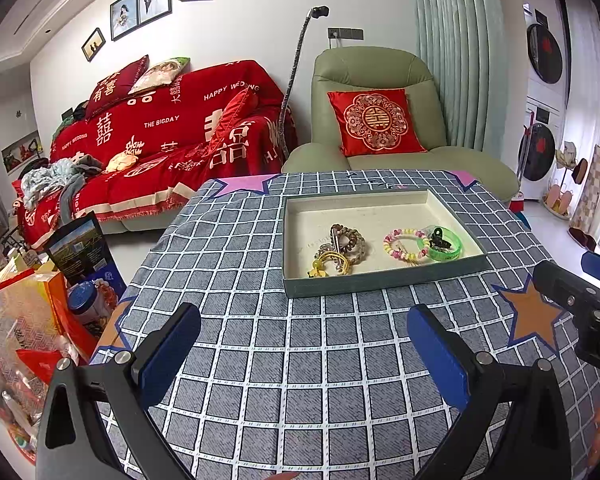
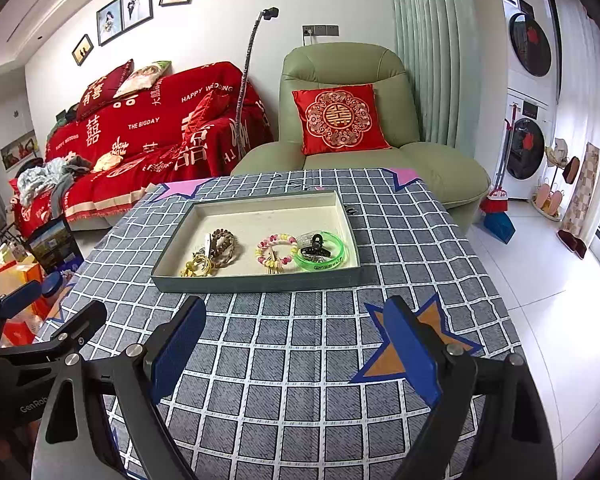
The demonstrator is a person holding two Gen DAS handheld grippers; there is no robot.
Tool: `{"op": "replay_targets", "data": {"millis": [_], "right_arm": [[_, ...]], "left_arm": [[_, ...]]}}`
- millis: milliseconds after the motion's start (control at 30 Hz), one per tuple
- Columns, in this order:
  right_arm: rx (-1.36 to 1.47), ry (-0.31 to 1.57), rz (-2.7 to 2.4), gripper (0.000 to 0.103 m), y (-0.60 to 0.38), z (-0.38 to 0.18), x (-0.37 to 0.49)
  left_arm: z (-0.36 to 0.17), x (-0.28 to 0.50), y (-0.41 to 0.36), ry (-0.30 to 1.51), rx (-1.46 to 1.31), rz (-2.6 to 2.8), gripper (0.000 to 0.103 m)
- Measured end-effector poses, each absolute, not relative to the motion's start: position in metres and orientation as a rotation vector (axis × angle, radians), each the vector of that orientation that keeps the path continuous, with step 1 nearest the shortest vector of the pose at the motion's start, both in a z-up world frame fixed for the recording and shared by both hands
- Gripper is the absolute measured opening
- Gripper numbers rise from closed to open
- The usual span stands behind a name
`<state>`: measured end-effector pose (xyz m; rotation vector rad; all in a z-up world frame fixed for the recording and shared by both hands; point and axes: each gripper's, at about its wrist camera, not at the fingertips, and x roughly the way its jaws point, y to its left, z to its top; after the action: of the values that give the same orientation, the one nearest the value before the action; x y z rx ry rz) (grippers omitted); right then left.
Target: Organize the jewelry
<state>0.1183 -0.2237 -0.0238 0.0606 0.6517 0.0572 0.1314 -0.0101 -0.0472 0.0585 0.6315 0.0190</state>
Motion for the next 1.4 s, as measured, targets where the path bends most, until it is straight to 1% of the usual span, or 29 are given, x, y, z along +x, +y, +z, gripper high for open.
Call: {"op": "replay_targets", "data": {"millis": [1400], "right_arm": [[0.058,0.649,0.056,0.092,-0.2221,-0.0208,0.1189]], "left_arm": [[-0.0484,0.1332,-0.0061,0.639,0.048,0.028,0.103]]}}
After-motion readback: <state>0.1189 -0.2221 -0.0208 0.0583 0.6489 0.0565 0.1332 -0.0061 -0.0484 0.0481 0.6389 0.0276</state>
